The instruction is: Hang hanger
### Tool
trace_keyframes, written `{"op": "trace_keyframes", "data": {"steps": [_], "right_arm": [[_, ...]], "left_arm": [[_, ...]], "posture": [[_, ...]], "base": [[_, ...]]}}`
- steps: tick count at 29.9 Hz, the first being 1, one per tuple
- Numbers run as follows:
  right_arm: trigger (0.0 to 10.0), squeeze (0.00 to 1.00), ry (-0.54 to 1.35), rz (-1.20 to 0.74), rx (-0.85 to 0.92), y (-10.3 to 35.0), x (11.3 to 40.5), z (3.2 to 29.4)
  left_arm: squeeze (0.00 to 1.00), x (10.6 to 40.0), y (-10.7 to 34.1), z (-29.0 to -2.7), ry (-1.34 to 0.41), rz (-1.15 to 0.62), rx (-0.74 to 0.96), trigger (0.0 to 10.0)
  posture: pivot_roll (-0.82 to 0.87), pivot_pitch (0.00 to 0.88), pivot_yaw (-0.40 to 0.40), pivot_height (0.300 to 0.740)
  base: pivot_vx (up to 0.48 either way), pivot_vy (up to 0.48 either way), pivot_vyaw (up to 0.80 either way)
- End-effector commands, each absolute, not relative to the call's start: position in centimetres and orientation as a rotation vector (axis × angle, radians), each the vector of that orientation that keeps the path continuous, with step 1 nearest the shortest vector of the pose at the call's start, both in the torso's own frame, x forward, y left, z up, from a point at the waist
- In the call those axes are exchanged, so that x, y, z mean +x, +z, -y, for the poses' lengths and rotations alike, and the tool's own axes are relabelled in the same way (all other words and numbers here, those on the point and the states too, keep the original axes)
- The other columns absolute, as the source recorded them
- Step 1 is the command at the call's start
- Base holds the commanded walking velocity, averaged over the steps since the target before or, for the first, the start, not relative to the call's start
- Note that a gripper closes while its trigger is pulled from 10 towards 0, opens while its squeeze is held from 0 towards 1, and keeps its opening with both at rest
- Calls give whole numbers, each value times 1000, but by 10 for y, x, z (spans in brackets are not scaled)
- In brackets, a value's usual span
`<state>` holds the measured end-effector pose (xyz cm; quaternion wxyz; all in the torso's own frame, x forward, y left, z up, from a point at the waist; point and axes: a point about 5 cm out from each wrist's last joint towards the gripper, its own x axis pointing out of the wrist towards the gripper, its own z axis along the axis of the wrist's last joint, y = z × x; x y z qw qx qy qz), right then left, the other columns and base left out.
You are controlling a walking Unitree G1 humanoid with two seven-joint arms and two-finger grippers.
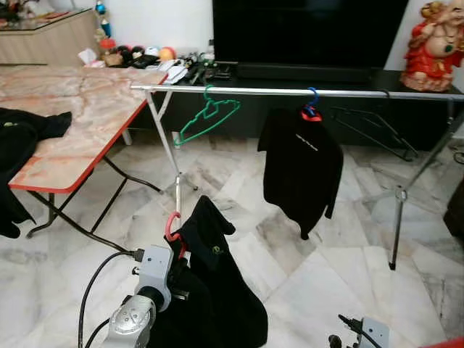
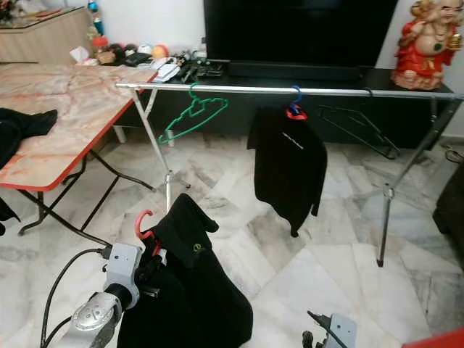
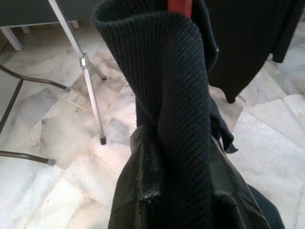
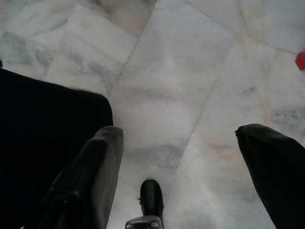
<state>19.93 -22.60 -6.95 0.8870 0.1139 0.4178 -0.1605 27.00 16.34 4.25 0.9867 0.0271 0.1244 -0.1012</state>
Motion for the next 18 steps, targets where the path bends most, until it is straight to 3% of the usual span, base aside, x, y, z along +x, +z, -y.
{"op": "trace_keyframes", "data": {"steps": [1,18], "right_arm": [[10000,0,-333,-873,237,-70,198,225],[10000,0,-312,-863,239,-69,201,224]], "left_arm": [[0,275,56,-165,-202,-195,58,10000],[0,277,59,-158,-222,-186,44,10000]], "posture": [[19,91,9,740],[21,116,2,740]], "base": [[398,0,0],[400,0,0]]}}
